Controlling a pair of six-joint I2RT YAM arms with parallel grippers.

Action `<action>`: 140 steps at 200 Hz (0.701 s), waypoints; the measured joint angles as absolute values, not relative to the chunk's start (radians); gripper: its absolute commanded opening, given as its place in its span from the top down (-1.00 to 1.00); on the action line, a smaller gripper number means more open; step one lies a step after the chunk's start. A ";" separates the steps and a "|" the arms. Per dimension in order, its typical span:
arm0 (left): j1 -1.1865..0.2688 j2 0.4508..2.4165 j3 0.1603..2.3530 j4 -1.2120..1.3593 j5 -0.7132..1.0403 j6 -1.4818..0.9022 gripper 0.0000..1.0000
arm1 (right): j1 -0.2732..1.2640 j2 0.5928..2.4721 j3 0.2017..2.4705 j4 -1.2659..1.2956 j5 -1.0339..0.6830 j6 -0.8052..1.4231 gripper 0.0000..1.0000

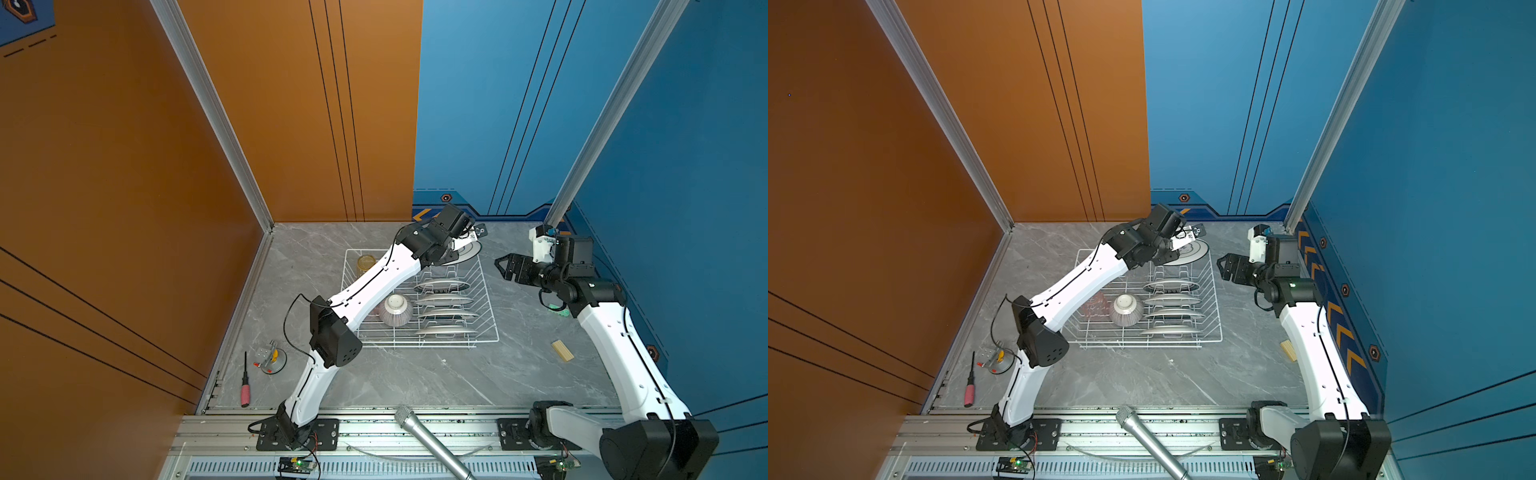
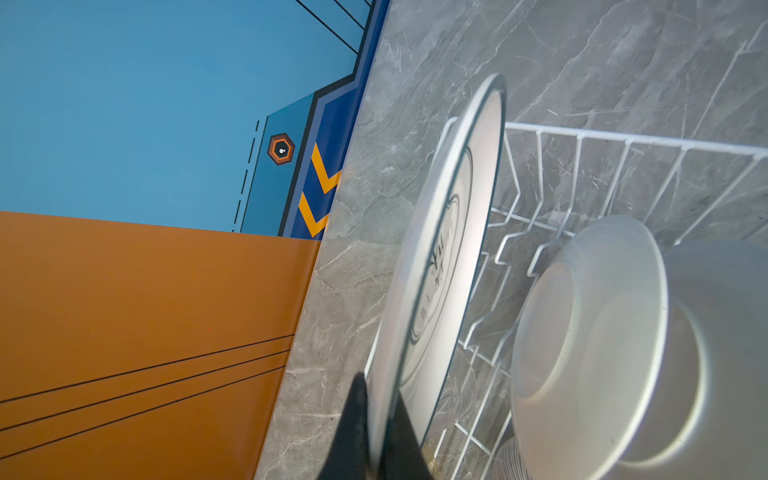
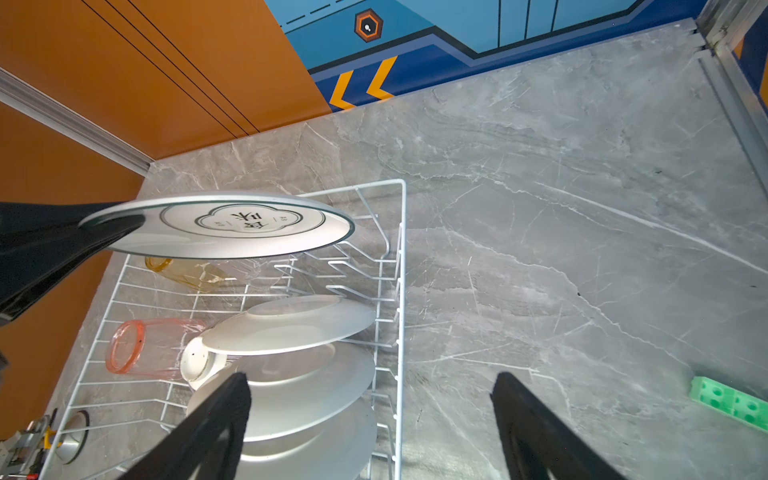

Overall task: Unload the mixed dishes from the dish rack
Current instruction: 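Lift the white plate out of the rack with the left gripper, then hold the plate up while the right gripper closes on its opposite rim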

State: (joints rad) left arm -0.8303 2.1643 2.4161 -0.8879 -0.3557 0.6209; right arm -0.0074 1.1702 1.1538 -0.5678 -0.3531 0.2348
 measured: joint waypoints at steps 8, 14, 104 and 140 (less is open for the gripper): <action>-0.826 2.148 2.416 -0.888 -0.348 0.607 1.00 | -0.016 1.170 1.152 -0.561 -0.367 0.239 -0.78; -0.823 2.137 2.416 -0.888 -0.340 0.597 1.00 | -0.023 1.170 1.150 -0.556 -0.375 0.242 -0.78; -0.657 1.998 2.416 -0.888 -0.017 0.262 1.00 | -0.096 1.164 1.070 -0.380 -0.664 0.377 -0.54; -0.612 1.998 2.416 -0.889 0.139 0.115 1.00 | -0.100 1.164 1.006 -0.205 -0.817 0.498 -0.47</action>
